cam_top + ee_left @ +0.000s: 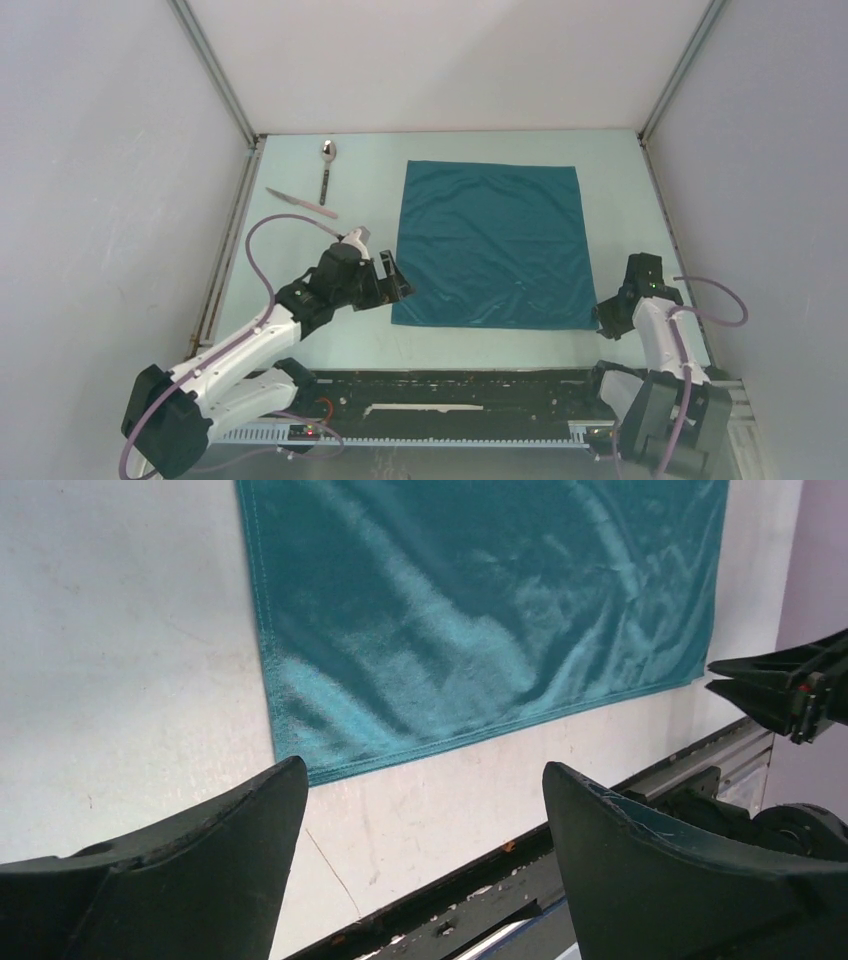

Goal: Fold the napkin into a case and place the utensils inside
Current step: Pick up the flattened napkin from the center of the board.

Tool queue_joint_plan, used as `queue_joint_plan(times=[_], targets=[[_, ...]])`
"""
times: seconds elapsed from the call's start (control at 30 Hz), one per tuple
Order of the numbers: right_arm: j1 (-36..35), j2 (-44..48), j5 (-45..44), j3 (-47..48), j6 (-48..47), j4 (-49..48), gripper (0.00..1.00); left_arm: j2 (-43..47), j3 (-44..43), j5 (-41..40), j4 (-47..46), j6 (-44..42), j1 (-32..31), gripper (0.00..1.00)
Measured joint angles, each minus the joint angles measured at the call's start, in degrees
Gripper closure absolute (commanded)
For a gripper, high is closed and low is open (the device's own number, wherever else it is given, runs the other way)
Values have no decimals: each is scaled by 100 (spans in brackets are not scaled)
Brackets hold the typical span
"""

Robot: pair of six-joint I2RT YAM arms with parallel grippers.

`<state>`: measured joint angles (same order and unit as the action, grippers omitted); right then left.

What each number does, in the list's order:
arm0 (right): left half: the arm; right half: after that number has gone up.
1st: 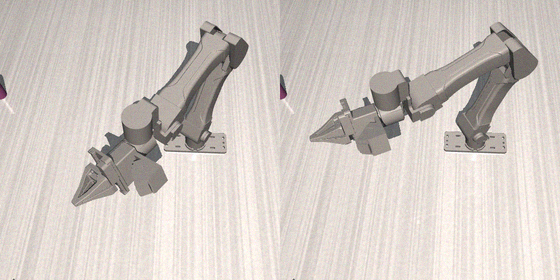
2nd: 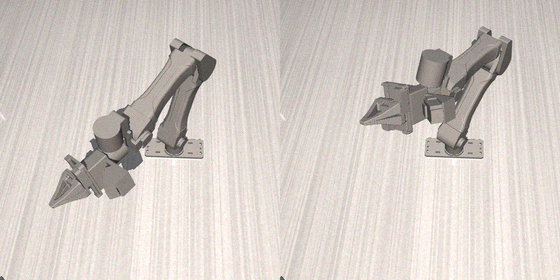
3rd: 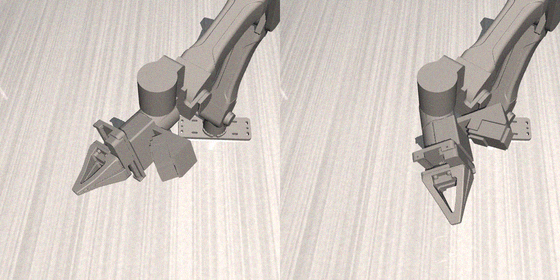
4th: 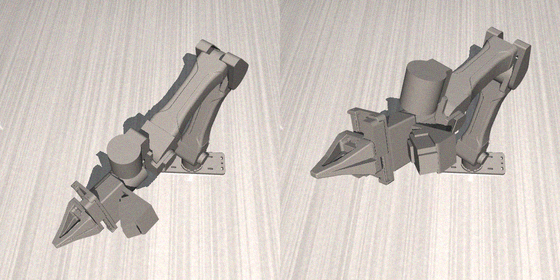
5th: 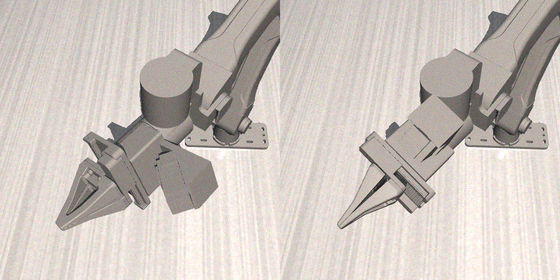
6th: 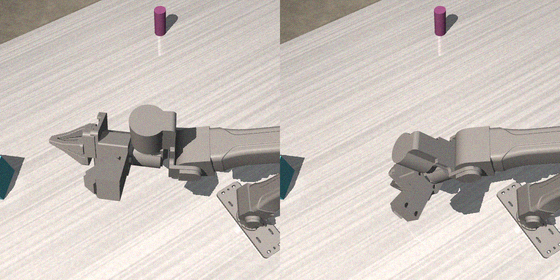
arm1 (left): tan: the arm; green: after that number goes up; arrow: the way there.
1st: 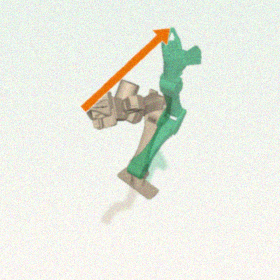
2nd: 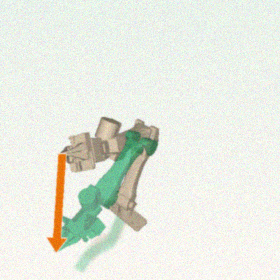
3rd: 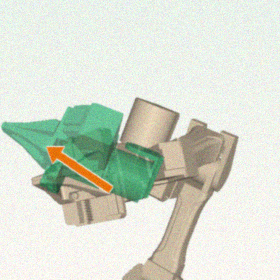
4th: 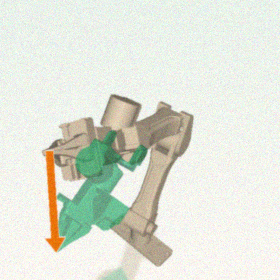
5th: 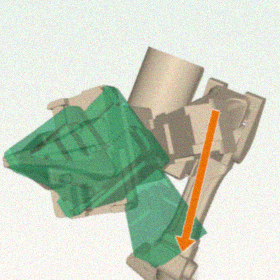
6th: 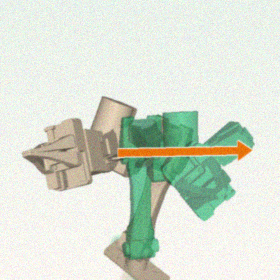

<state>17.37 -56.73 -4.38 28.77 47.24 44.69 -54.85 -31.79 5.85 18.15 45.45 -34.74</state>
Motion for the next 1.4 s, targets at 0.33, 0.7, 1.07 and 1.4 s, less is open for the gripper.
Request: queue_joint_plan(times=[0.33, 0.7, 1.07, 1.4], targets=[[-708, -881, -225, 219, -44, -46, 58, 260, -4, -264, 168, -243, -46, 4], [-962, -892, -723, 793, -68, 404, 51, 317, -52, -603, 389, -422, -302, 3], [-1161, -1561, -791, 848, -76, 417, 48, 376, -52, -717, 435, -452, -313, 3], [-1097, -1884, -713, 855, -251, 203, 61, 413, -57, -726, 516, -452, -310, 2]])
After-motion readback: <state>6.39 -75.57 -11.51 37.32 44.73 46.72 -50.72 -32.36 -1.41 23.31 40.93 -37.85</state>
